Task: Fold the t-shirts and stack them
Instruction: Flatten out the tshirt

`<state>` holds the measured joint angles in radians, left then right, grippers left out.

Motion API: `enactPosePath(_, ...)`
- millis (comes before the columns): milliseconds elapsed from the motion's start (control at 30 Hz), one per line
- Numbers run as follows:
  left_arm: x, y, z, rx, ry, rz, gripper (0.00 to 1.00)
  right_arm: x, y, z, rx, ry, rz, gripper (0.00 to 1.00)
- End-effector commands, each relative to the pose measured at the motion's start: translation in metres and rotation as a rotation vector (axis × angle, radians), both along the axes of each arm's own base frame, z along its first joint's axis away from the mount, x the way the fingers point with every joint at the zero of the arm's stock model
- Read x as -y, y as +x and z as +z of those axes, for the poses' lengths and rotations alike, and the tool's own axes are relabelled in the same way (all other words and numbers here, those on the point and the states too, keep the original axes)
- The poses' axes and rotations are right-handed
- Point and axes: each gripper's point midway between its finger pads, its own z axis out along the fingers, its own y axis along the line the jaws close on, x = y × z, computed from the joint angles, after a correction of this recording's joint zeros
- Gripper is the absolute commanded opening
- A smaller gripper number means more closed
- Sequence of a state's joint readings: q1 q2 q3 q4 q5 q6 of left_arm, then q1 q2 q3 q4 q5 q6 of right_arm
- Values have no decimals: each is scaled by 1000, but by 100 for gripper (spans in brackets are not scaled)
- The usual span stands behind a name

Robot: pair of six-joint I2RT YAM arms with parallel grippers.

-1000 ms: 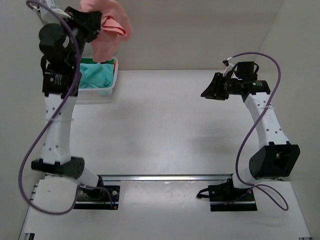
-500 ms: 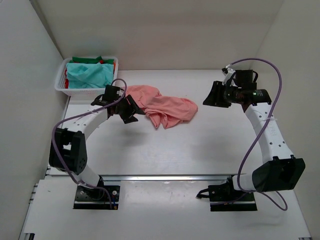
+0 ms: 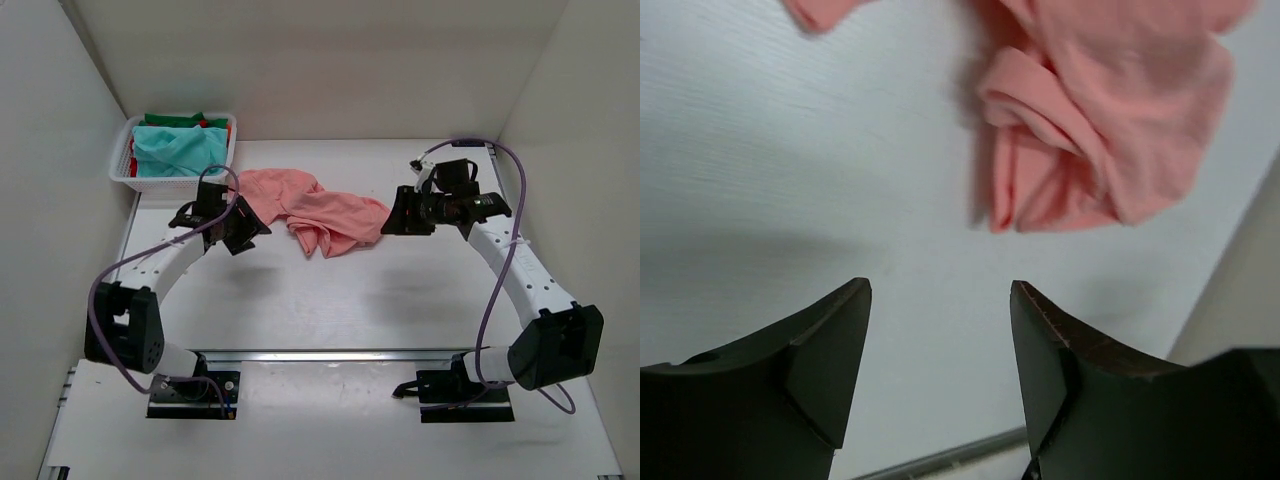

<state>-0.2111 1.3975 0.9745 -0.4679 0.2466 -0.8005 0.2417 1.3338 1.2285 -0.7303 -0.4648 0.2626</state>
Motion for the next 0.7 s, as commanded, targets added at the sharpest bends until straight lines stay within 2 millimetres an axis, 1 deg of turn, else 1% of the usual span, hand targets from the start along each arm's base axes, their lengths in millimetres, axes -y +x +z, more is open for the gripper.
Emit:
enactPosePath(0, -24, 19, -24, -47, 95, 184, 69, -9, 10, 4, 49, 24, 17, 41)
enactPosePath(33, -27, 26, -30, -49, 104, 203, 69, -9, 9, 4, 45, 27, 22, 41)
enactPosePath(67, -28, 32, -30, -44, 120, 215, 69, -10, 8, 2, 40, 25, 30, 40)
enactPosePath(100, -30, 34, -41, -68, 147, 222, 68, -8, 8, 1, 45, 26, 26, 40)
enactPosePath(133, -38, 41, -49, -73, 194, 252, 69, -7, 8, -3, 31, 27, 19, 41)
enactPosePath(167, -39, 46, -49, -72, 209, 262, 70, -10, 6, 2, 47, 28, 30, 41)
enactPosePath(200, -40, 45, -62, -109, 243, 270, 70, -9, 3, -2, 32, 29, 33, 41)
enactPosePath(267, -50, 49, -78, -169, 280, 319, 66, -9, 1, -4, 34, 33, 36, 40)
enactPosePath(300, -50, 51, -81, -173, 284, 327, 66, -8, 0, -7, 27, 35, 34, 41)
enactPosePath(333, -50, 55, -87, -183, 280, 343, 65, -7, -3, -8, 22, 37, 32, 41)
enactPosePath(367, -53, 60, -91, -183, 284, 362, 65, -5, -5, -12, 11, 38, 28, 42)
enactPosePath(400, -54, 64, -89, -176, 281, 384, 64, -4, -8, -11, 12, 39, 24, 42)
enactPosePath(433, -56, 66, -92, -178, 296, 402, 65, -3, -11, -13, 4, 42, 26, 41)
enactPosePath(467, -61, 71, -93, -177, 320, 426, 65, -1, -11, -13, 9, 42, 20, 41)
enactPosePath(500, -60, 76, -90, -172, 328, 431, 65, 1, -13, -15, -4, 37, 13, 41)
enactPosePath(533, -65, 77, -92, -175, 356, 442, 63, 2, -13, -15, -4, 37, 15, 41)
enactPosePath(567, -72, 83, -87, -161, 380, 469, 64, 5, -12, -13, 8, 32, 9, 41)
enactPosePath(600, -78, 87, -84, -149, 377, 482, 63, 8, -14, -15, -5, 26, 2, 41)
enactPosePath(633, -81, 88, -83, -136, 382, 493, 64, 9, -12, -15, -2, 27, 0, 41)
enactPosePath(667, -80, 94, -80, -111, 359, 494, 64, 11, -14, -15, -9, 35, -8, 41)
